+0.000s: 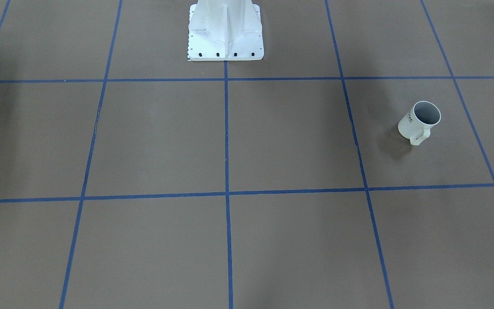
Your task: Left arm hands cup to right arm to dump lemon
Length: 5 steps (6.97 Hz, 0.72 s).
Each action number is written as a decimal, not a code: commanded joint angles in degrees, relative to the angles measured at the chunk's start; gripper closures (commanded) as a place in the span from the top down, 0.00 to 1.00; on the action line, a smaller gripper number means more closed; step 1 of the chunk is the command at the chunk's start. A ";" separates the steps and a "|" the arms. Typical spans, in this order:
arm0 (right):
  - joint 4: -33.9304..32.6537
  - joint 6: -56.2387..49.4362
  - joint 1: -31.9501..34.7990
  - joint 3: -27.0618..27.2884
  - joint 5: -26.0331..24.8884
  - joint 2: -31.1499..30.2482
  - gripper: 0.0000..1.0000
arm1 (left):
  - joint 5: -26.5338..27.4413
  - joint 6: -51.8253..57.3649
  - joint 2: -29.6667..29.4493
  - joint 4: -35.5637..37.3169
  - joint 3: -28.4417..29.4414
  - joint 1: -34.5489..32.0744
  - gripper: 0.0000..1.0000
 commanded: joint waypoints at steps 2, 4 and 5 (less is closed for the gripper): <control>-0.02 -0.08 0.00 -0.20 -0.10 -0.44 0.99 | 0.03 -0.03 -0.18 0.29 -0.32 0.63 1.00; -0.02 -0.08 0.00 -0.37 -0.10 -1.06 0.99 | 0.03 -0.03 -0.01 0.38 -0.23 0.63 1.00; -0.02 -0.52 0.00 -0.55 -0.02 -1.84 0.99 | 0.12 -0.03 0.17 0.55 0.90 0.63 1.00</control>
